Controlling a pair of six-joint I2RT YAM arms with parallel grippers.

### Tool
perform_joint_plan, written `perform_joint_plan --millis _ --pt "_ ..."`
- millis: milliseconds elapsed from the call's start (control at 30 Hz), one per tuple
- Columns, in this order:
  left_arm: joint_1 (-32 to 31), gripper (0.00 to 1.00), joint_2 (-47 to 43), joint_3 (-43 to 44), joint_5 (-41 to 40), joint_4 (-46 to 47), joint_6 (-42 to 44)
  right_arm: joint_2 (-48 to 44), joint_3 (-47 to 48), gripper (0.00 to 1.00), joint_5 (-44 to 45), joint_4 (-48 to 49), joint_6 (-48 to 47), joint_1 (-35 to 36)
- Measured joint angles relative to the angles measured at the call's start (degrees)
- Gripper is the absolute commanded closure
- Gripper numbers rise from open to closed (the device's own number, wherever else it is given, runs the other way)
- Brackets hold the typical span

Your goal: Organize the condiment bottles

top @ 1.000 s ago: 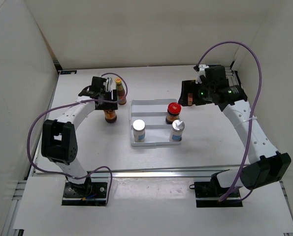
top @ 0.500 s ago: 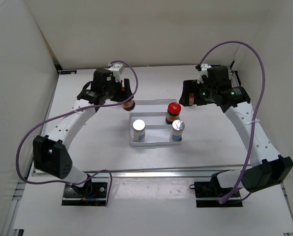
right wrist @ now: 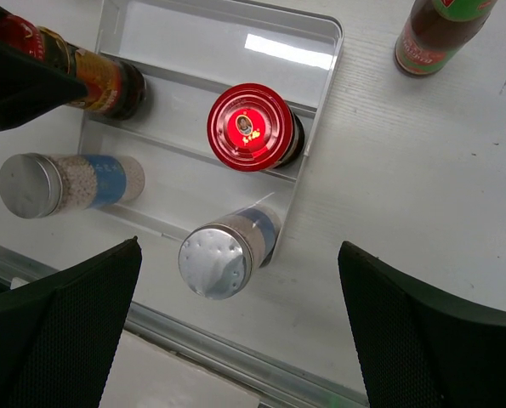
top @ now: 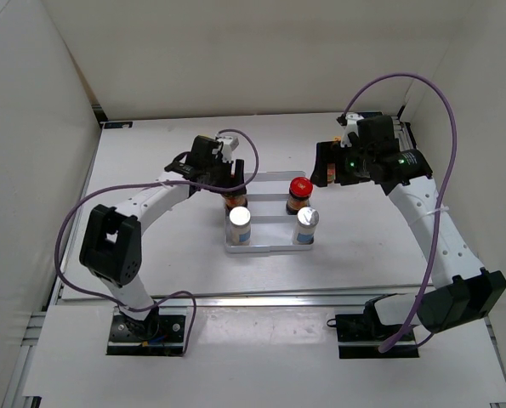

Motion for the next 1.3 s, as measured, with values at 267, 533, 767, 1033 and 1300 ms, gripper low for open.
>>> perform_joint_plan --millis 267,533,767,1033,1300 --pt "-1.2 0.76 2.4 -0.1 -0.2 1.3 0.4 -0.7 0.0 0.0 0.0 -0.7 0.0 0.0" --pt "-2.0 0.0 2.5 0.4 -0.3 0.9 1.1 -1.0 0.0 0.0 0.2 -0.7 0.0 0.0" --pt "-2.4 0.0 1.5 7.1 -2.0 0.0 1.9 -1.0 3.1 0.0 1.7 -3.1 0.0 0.0" --pt "-2.4 0.0 -7.8 12.7 -11.7 -3.4 4.3 -3.7 5.1 0.0 6.2 -5.7 1.2 -1.6" --pt "0.9 0.0 -32.9 -1.1 -17.7 -4.9 8.5 -4.0 7.3 0.0 6.7 -6.7 2.2 -6.3"
